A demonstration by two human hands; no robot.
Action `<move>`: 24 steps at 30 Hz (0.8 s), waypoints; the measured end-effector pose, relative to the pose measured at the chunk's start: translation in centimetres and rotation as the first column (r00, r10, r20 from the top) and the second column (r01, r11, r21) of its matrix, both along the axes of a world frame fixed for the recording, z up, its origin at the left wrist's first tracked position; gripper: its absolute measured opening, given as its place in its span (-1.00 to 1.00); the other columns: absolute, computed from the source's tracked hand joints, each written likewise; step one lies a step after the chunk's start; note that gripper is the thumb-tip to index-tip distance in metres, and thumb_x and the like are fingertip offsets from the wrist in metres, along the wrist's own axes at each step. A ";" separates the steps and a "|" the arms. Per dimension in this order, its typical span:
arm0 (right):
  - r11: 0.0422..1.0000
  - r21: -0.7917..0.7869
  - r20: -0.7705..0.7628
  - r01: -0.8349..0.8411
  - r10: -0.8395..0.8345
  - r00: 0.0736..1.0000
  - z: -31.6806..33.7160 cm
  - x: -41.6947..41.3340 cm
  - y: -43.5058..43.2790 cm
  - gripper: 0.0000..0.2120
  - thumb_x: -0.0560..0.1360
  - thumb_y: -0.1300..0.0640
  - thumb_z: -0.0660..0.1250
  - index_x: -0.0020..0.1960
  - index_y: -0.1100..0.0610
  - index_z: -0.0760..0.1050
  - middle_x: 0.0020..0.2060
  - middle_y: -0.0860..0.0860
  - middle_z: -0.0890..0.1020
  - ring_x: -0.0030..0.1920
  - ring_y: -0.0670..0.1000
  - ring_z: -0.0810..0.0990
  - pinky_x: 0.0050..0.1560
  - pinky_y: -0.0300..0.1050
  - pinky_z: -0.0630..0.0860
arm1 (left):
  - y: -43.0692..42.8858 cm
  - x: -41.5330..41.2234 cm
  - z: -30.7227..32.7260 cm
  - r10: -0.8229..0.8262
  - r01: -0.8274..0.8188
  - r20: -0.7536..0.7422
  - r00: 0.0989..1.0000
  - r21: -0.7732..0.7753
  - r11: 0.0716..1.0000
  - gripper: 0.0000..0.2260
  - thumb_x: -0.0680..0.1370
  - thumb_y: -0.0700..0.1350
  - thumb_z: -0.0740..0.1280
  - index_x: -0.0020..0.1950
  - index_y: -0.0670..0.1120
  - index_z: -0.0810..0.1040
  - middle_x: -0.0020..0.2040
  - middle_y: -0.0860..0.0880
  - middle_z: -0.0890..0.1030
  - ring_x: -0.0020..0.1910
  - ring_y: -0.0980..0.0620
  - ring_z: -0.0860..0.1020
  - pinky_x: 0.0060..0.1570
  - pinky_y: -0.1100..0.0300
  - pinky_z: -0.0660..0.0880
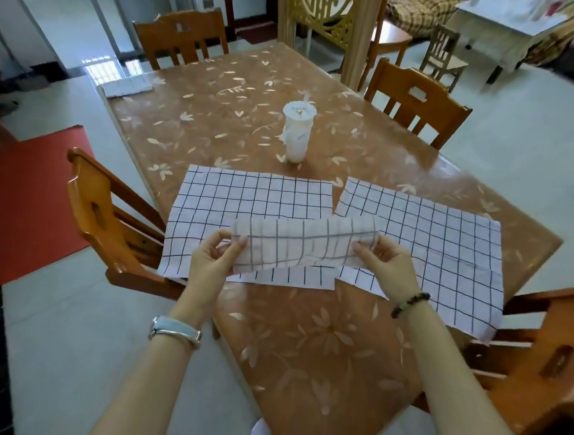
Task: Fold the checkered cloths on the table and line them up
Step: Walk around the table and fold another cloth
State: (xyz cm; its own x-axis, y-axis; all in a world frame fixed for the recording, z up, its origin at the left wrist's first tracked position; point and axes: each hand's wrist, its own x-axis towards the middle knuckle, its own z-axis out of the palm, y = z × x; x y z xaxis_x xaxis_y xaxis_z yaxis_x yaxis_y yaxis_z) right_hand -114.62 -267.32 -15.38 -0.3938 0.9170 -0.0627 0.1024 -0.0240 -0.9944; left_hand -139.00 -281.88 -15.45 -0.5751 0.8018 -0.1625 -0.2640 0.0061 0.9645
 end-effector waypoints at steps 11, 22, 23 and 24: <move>0.974 -0.226 0.234 0.017 0.037 0.972 -10.5 2.5 -5.9 -0.82 0.47 0.18 0.42 0.08 0.13 0.61 -0.07 -0.12 0.67 -0.13 -0.29 0.63 -0.18 -0.42 0.53 | -6.3 2.9 -12.0 0.055 -0.055 -0.009 0.998 -0.361 0.931 -0.89 0.53 -0.05 0.43 -0.03 -0.08 0.62 -0.13 -0.04 0.70 -0.13 0.01 0.65 -0.19 0.07 0.60; 0.950 -0.269 0.334 0.157 -0.061 0.941 -12.8 1.9 -4.5 -0.83 0.52 0.15 0.38 0.08 0.17 0.59 -0.11 -0.04 0.67 -0.19 -0.24 0.62 -0.27 -0.40 0.52 | -3.5 2.8 -14.4 -0.026 0.004 -0.046 0.999 -0.434 0.901 -0.85 0.53 -0.09 0.44 0.08 -0.07 0.61 -0.06 -0.02 0.73 -0.06 0.05 0.69 -0.10 0.15 0.60; 0.948 -0.273 0.345 0.166 -0.065 0.936 -13.0 1.6 -4.0 -0.84 0.52 0.14 0.39 0.07 0.16 0.59 -0.08 -0.02 0.67 -0.14 -0.19 0.63 -0.24 -0.37 0.53 | -3.2 2.7 -14.6 -0.021 -0.013 -0.072 0.997 -0.445 0.895 -0.87 0.54 -0.11 0.44 0.06 -0.06 0.60 -0.08 -0.01 0.73 -0.06 0.04 0.69 -0.11 0.16 0.60; 0.944 -0.274 0.367 0.182 -0.072 0.927 -13.4 1.4 -3.6 -0.85 0.51 0.13 0.40 0.05 0.14 0.59 -0.06 0.01 0.67 -0.08 -0.11 0.64 -0.18 -0.31 0.55 | -2.9 2.5 -14.9 -0.019 -0.028 -0.096 0.995 -0.464 0.885 -0.89 0.54 -0.11 0.43 0.05 -0.05 0.60 -0.09 0.00 0.72 -0.06 0.04 0.69 -0.10 0.15 0.60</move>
